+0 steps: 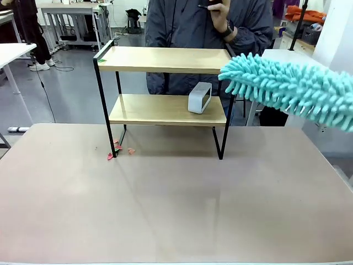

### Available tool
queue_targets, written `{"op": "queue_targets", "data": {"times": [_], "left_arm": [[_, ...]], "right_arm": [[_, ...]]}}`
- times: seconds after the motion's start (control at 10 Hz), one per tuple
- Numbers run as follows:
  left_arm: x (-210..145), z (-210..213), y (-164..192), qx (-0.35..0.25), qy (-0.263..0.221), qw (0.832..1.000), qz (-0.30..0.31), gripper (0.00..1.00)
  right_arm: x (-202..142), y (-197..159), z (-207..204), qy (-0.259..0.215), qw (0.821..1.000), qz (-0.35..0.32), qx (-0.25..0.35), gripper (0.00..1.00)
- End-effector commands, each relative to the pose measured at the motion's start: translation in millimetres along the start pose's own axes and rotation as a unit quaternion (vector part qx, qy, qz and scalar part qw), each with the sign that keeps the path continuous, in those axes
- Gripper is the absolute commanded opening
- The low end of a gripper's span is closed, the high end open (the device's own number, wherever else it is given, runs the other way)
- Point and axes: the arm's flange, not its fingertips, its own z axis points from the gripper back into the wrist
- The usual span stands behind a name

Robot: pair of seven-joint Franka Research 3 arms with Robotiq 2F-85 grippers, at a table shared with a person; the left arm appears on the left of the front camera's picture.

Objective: Clean the shelf.
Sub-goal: Clean the remaining tier of the Shelf with the Duster once objects are removed.

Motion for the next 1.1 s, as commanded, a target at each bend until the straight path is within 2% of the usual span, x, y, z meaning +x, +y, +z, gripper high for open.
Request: {"op": "queue_targets", "data": {"times": [0.0,0.1,0.2,0.3,0.9,1.0], "left_arm": [[-4.8,-3.2,-0.4,-0.011,-0.006,1.000,-0.010,1.00],[-4.8,-3.2,-0.4,-0.011,-0.006,1.000,-0.010,1.00],[-4.8,-3.2,-0.4,-0.011,-0.006,1.000,-0.010,1.00],[-4.8,-3.2,-0.4,-0.011,-0.006,1.000,-0.010,1.00],[-4.8,-3.2,-0.4,-0.011,-0.006,1.000,-0.010,1.00],[-4.8,-3.2,-0.4,-0.011,-0.006,1.000,-0.010,1.00]], "right_arm": [[7.3,-34.3,3.2,0.006,1.000,-0.001,0.023,0.00],[11.4,-46.3,-0.7,0.003,1.000,-0.014,0.015,0.00],[19.6,-56.3,-5.0,-0.027,0.999,-0.041,-0.003,0.00],[4.4,-40.7,-1.7,-0.004,0.999,-0.020,0.025,0.00],[4.4,-40.7,-1.7,-0.004,0.999,-0.020,0.025,0.00],[7.6,-45.8,-4.9,-0.009,1.000,-0.017,0.018,0.12]]}}
